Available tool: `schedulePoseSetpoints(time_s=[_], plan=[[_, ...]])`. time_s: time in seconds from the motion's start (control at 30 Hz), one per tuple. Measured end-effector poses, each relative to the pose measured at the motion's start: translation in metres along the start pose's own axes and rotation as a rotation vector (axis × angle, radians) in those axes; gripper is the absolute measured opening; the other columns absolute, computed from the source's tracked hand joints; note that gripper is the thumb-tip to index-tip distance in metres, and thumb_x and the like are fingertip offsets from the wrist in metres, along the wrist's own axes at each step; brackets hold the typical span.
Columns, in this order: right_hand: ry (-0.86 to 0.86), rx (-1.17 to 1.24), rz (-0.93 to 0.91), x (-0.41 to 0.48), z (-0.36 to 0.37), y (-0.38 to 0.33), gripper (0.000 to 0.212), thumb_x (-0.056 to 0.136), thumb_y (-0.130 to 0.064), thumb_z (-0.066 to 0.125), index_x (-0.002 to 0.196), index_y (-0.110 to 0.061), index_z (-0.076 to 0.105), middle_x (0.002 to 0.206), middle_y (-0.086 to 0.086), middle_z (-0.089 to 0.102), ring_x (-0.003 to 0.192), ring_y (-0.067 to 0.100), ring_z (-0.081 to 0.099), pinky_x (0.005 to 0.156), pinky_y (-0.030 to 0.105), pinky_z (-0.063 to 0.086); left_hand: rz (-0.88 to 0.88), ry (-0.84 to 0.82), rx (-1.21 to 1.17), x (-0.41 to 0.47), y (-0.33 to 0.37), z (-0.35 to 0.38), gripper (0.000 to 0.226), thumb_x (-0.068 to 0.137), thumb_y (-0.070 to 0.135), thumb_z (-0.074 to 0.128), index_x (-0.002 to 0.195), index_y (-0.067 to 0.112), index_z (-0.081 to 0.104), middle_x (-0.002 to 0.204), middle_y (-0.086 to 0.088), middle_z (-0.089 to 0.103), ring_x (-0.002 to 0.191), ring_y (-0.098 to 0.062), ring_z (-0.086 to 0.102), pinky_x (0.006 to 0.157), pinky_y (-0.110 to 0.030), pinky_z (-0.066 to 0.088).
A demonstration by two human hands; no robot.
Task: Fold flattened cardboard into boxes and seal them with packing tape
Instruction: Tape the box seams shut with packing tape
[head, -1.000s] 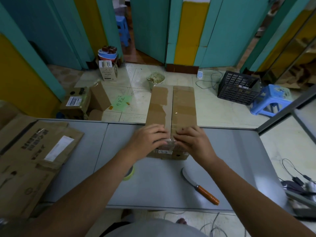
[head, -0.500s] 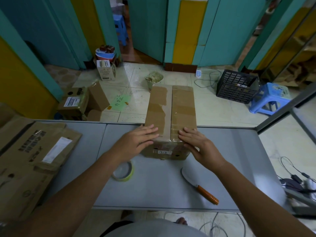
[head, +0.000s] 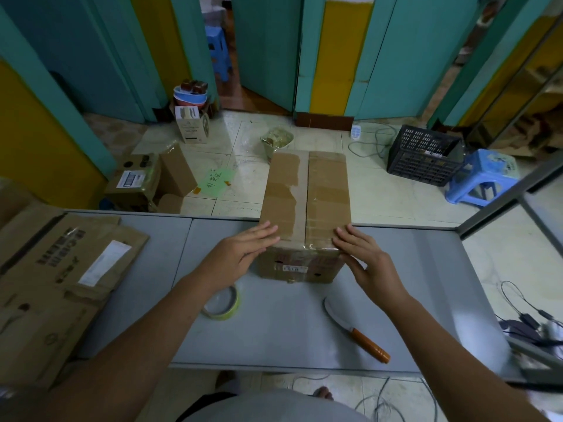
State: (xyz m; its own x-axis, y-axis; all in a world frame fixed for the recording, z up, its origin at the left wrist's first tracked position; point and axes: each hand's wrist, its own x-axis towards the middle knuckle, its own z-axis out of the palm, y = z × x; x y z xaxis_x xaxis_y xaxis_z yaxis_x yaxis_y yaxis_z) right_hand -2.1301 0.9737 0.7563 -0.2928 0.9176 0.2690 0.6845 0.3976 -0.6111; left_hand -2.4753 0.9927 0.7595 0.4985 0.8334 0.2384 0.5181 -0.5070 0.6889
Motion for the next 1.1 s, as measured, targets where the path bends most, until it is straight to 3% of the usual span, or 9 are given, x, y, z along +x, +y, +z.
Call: schedulePoseSetpoints(time_s=[0.07,0.17,0.23,0.3,0.4,0.5,0.67,0.9,1.1], plan=[[0.021,0.005,0.016,-0.001,0.001,-0.002,0.045,0.095,-0.008,0.071,0.138,-0.021,0.066,0.15,-0.008,0.057,0.15,0.011,0.041,0.122,0.022,0.031,-0.015,0.039,0.004,0.0,0.002,0.002,0.051,0.102,-0.004,0.063,0.148,0.019,0.062,0.158,0.006,0.053,0.153,-0.005,0.04,0.127,-0.027,0.031],[0.133,-0.016,0.104,-0.007,0.005,-0.003,0.049,0.093,-0.017,0.076,0.141,-0.017,0.065,0.147,-0.001,0.059,0.14,0.014,0.051,0.116,0.031,0.04,-0.122,0.206,0.043,-0.004,0.005,0.005,0.054,0.098,0.017,0.075,0.15,0.02,0.06,0.155,0.005,0.057,0.144,-0.008,0.051,0.121,-0.034,0.044],[0.229,0.008,0.255,-0.012,0.008,-0.005,0.047,0.09,-0.027,0.08,0.135,-0.018,0.067,0.132,-0.002,0.064,0.12,0.011,0.06,0.103,0.027,0.051,-0.238,0.309,0.019,-0.007,0.007,0.006,0.057,0.092,0.028,0.081,0.146,0.02,0.063,0.142,0.007,0.063,0.126,-0.007,0.062,0.106,-0.026,0.054],[0.264,0.044,0.364,-0.018,0.013,-0.01,0.038,0.088,-0.034,0.081,0.123,-0.024,0.07,0.11,-0.012,0.066,0.101,0.003,0.064,0.091,0.023,0.057,-0.294,0.367,-0.023,-0.01,0.01,0.008,0.048,0.086,0.034,0.084,0.13,0.016,0.073,0.119,0.007,0.071,0.104,-0.003,0.069,0.089,-0.02,0.06],[0.276,0.096,0.413,-0.021,0.015,-0.014,0.03,0.087,-0.037,0.081,0.115,-0.027,0.074,0.097,-0.023,0.068,0.093,-0.004,0.068,0.086,0.015,0.057,-0.285,0.378,-0.012,-0.014,0.012,0.01,0.038,0.085,0.04,0.079,0.11,0.011,0.082,0.097,0.003,0.08,0.085,-0.001,0.075,0.078,-0.016,0.061],[0.274,0.103,0.415,-0.023,0.015,-0.016,0.028,0.089,-0.033,0.081,0.116,-0.025,0.078,0.101,-0.019,0.073,0.093,-0.003,0.07,0.086,0.01,0.054,-0.228,0.382,0.118,-0.017,0.011,0.009,0.023,0.09,0.028,0.083,0.104,0.011,0.085,0.086,0.001,0.081,0.072,-0.008,0.075,0.07,-0.031,0.064],[0.288,0.071,0.411,-0.024,0.017,-0.019,0.021,0.091,-0.023,0.08,0.111,-0.021,0.08,0.098,-0.013,0.075,0.089,-0.007,0.069,0.081,0.001,0.048,-0.201,0.344,0.193,-0.021,0.006,0.006,0.013,0.092,0.018,0.083,0.103,0.012,0.085,0.084,0.001,0.08,0.07,-0.013,0.074,0.066,-0.038,0.063],[0.28,0.044,0.382,-0.02,0.02,-0.017,0.006,0.092,-0.016,0.078,0.098,-0.016,0.079,0.087,-0.012,0.071,0.084,-0.004,0.066,0.077,0.005,0.05,-0.189,0.271,0.239,-0.016,0.008,0.003,0.013,0.102,0.022,0.07,0.091,0.017,0.069,0.075,0.007,0.06,0.063,-0.011,0.053,0.057,-0.034,0.046],[0.244,0.106,0.395,-0.026,0.013,-0.008,0.017,0.088,-0.024,0.081,0.105,-0.021,0.079,0.093,-0.018,0.073,0.094,-0.006,0.068,0.083,0.005,0.051,-0.162,0.188,0.172,-0.016,0.009,-0.004,0.007,0.101,0.026,0.072,0.098,0.02,0.074,0.089,0.008,0.069,0.074,-0.012,0.065,0.067,-0.041,0.059]])
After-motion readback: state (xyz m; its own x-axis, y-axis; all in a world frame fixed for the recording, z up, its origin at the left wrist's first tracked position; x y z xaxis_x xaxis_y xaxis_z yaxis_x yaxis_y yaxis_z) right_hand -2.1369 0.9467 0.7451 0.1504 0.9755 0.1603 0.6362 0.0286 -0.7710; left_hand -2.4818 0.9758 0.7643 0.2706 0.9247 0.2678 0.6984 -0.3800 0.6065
